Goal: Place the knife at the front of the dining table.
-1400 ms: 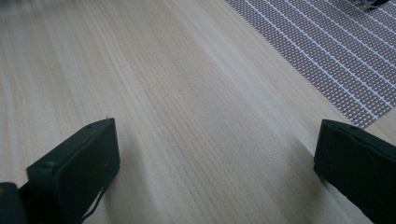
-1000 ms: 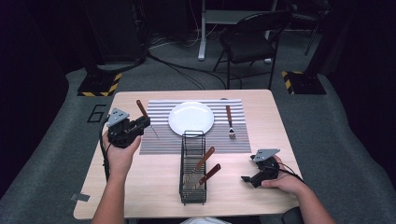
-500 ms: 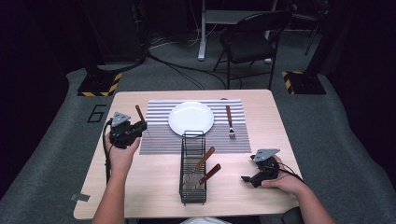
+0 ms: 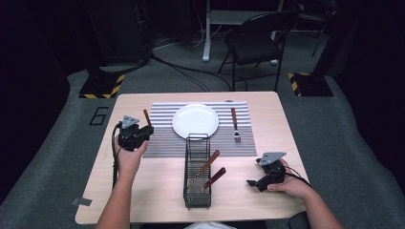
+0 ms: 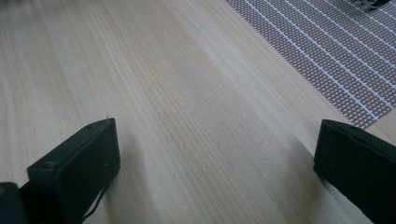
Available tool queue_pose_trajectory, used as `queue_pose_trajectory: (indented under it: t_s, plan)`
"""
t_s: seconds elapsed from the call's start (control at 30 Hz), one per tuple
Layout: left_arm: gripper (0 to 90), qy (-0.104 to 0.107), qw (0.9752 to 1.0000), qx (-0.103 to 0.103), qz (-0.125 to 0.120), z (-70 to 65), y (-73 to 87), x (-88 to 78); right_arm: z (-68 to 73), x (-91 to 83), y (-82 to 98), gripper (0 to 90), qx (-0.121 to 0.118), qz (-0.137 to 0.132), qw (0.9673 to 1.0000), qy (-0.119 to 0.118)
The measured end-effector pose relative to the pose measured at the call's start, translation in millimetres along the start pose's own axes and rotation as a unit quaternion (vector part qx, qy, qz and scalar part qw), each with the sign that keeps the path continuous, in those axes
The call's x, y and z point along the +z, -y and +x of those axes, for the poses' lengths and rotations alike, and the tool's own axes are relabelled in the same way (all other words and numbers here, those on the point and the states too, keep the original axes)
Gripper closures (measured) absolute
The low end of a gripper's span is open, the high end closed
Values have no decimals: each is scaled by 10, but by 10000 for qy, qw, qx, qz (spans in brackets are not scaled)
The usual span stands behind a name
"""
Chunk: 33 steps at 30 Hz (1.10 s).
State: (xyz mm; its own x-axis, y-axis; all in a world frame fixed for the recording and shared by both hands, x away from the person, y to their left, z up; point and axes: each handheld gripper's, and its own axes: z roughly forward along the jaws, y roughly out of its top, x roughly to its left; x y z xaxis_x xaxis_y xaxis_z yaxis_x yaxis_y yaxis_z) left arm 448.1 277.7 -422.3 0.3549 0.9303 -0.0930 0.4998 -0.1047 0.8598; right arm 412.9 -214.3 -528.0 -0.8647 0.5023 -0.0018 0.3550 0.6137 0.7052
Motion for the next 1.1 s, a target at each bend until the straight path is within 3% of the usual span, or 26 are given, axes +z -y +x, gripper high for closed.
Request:
queue_pose_trajectory:
  t_s: [0.23,0.53,0.87,1.1]
  plan:
    - [765,-69,9999,62,131,9,17,98,-2,1,1,0,-19,-10,10000,5]
    - [766,-83,9998,-21,168,23,-62,290,-3,2,1,0,-26,-19,10000,11]
    - [768,-79,9991,-158,392,63,-162,560,6,-2,2,0,31,16,10000,-1]
    - [768,-79,9980,-385,499,124,-187,699,1,1,2,0,-2,-5,10000,-1]
